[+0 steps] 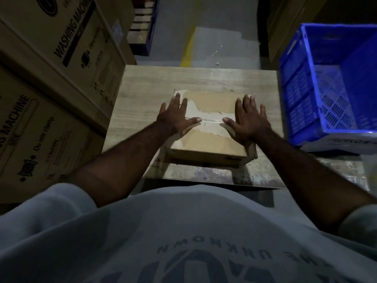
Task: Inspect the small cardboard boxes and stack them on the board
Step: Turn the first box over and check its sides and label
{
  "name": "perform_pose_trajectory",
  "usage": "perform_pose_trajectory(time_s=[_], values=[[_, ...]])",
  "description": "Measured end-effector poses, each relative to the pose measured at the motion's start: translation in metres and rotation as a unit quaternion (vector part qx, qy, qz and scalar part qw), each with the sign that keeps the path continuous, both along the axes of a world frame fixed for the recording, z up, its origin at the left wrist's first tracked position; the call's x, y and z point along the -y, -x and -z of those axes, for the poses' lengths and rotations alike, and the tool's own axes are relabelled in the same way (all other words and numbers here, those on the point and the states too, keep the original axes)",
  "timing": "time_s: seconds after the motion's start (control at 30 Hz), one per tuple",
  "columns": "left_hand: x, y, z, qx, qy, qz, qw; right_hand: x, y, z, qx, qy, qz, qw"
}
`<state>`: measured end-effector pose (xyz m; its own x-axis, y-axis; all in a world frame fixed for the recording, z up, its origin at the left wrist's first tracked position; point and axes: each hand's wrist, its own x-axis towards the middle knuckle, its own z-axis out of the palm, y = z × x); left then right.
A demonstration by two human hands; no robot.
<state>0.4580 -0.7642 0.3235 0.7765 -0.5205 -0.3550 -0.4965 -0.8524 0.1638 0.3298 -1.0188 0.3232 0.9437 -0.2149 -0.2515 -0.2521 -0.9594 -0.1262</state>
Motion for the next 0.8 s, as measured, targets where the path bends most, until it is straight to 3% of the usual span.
perform_pose_trajectory(time_s=[0.4, 0.8], values=[[-0.004, 0.005, 0.02, 0.011, 0.034, -0.014, 0.999, 0.002, -0.003, 0.021, 0.014, -0.054, 0.03, 0.998], [-0.009, -0.001, 0.022, -0.053, 0.114, -0.031, 0.992, 0.003, -0.004, 0.027, 0.019, -0.075, 0.041, 0.996]])
